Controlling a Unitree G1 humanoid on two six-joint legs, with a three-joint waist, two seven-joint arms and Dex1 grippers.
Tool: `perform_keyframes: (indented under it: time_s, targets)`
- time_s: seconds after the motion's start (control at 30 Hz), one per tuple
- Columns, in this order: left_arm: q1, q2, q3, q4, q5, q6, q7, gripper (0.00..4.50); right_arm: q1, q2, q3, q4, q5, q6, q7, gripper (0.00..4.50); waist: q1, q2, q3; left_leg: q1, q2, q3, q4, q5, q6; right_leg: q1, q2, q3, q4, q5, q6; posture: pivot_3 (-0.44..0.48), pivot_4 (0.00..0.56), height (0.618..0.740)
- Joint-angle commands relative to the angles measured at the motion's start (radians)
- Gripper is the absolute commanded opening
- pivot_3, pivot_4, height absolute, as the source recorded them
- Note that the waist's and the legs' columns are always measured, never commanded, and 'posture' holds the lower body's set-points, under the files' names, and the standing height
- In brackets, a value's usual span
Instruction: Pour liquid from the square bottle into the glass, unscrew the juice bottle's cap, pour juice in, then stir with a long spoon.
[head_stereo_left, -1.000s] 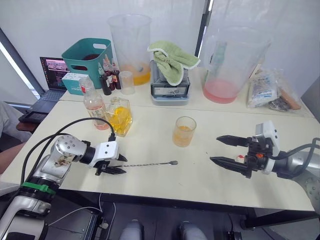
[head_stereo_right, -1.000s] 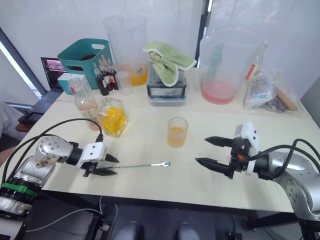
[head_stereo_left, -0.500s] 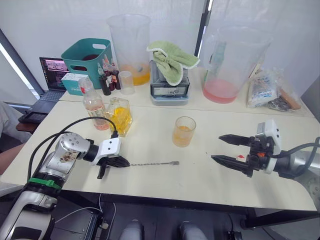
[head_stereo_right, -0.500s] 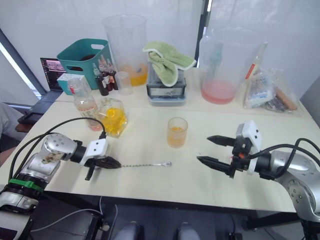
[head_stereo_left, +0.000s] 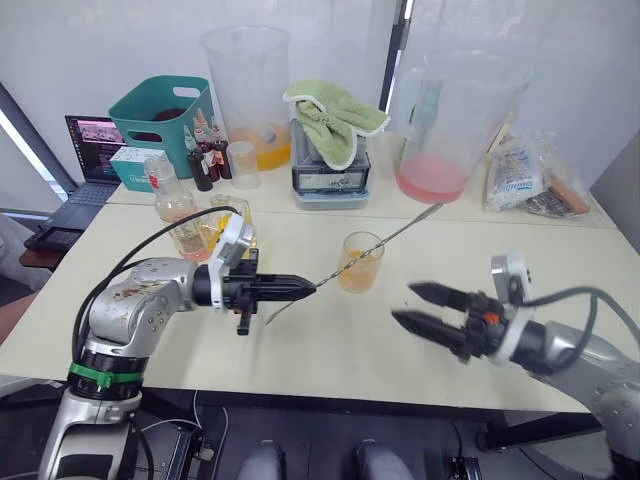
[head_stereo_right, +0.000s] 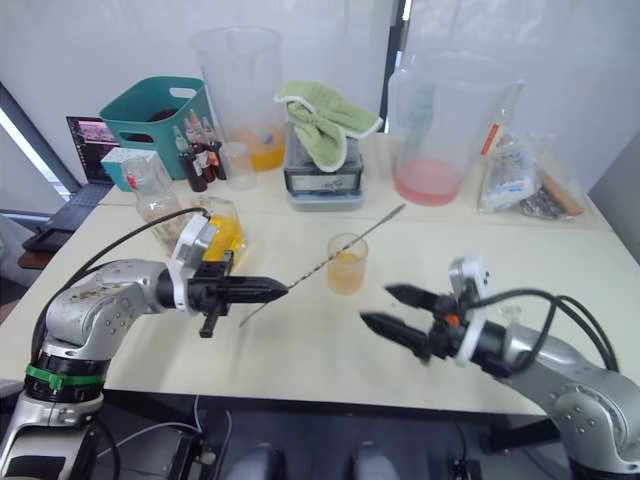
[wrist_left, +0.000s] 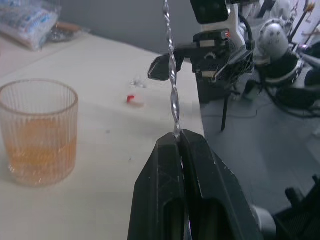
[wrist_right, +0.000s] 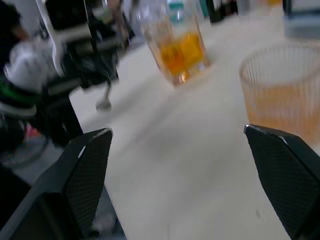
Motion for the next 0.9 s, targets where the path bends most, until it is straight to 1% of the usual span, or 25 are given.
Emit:
perform_keyframes:
  time_s: [0.03,0.13,0.23,0.33,0.63,0.9]
  targets:
    - [0.017,-0.024,0.037,-0.061,-0.044,0.012,0.074,0.04,-0.052,0.062,0.035,-0.065,0.141,-0.011,-0.173,4.50,-0.001,0.000,0.000,0.000,0.000,0.000,0.000,0.000,0.000,0.000,0.000,0.000,0.000,0.000,0.000,0.000,0.150,0.740]
    - [0.021,-0.046,0.032,-0.066,-0.052,0.010,0.112,0.04,-0.108,0.109,0.075,-0.060,0.183,-0.027,-0.294,4.50,-0.001,0.000,0.000,0.000,0.000,-0.001,-0.001,0.000,0.000,0.000,0.000,0.000,0.000,0.000,0.000,0.000,0.150,0.740]
    - [0.011,-0.063,0.023,-0.051,-0.038,-0.009,0.134,0.04,-0.152,0.137,0.092,-0.058,0.254,-0.052,-0.365,4.50,0.002,0.000,0.000,0.000,-0.001,-0.001,0.000,0.000,0.000,0.000,-0.001,0.000,0.000,0.000,0.000,0.000,0.150,0.740]
    - [0.010,-0.063,0.016,-0.054,-0.039,-0.012,0.135,0.04,-0.188,0.152,0.112,-0.044,0.278,-0.068,-0.419,4.50,0.000,0.000,0.000,0.000,-0.001,-0.001,0.000,0.000,0.000,0.000,-0.001,0.000,0.000,0.000,0.000,0.000,0.150,0.740]
    - [-0.001,-0.063,0.002,-0.055,-0.034,-0.020,0.143,0.04,-0.216,0.153,0.142,-0.036,0.319,-0.102,-0.459,4.50,-0.001,0.000,0.000,0.000,-0.001,0.000,0.000,0.000,0.000,-0.001,-0.001,0.000,0.000,0.000,0.000,0.000,0.150,0.740]
    - [-0.002,-0.056,-0.004,-0.054,-0.028,-0.028,0.144,0.04,-0.218,0.153,0.149,-0.036,0.339,-0.128,-0.464,4.50,-0.001,0.000,0.000,-0.001,-0.001,0.000,0.000,0.000,0.000,-0.001,0.000,0.000,-0.001,0.000,0.000,0.000,0.150,0.740]
